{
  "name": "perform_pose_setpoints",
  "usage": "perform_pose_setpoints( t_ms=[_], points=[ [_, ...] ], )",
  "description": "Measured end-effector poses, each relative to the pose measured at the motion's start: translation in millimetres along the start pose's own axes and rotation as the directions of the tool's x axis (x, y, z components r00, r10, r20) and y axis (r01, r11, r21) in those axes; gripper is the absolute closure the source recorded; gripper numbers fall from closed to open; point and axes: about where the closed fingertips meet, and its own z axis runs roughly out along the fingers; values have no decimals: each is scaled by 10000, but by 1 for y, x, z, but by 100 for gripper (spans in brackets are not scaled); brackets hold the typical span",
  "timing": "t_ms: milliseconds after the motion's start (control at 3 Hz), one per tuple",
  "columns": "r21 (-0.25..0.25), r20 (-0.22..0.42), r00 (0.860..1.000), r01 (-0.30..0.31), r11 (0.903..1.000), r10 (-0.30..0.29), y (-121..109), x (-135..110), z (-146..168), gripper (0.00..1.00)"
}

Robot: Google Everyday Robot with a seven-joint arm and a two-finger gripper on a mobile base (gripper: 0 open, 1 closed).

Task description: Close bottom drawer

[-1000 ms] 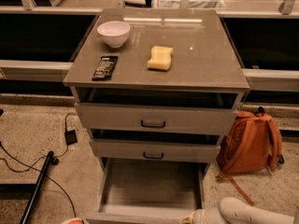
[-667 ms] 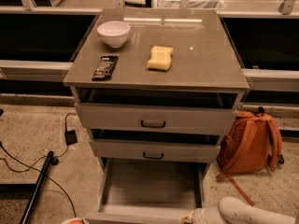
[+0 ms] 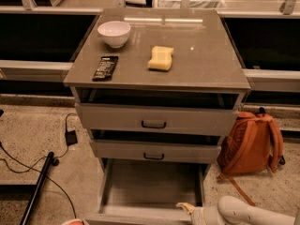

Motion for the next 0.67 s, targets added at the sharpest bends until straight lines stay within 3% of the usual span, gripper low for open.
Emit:
perform_pose_setpoints(
  t_ms=[333, 667],
  points=[
    [44, -61, 10000, 36, 10000, -35, -9, -1, 4, 0],
    [476, -36, 10000, -23, 9989, 24, -28, 8, 12, 15]
  ],
)
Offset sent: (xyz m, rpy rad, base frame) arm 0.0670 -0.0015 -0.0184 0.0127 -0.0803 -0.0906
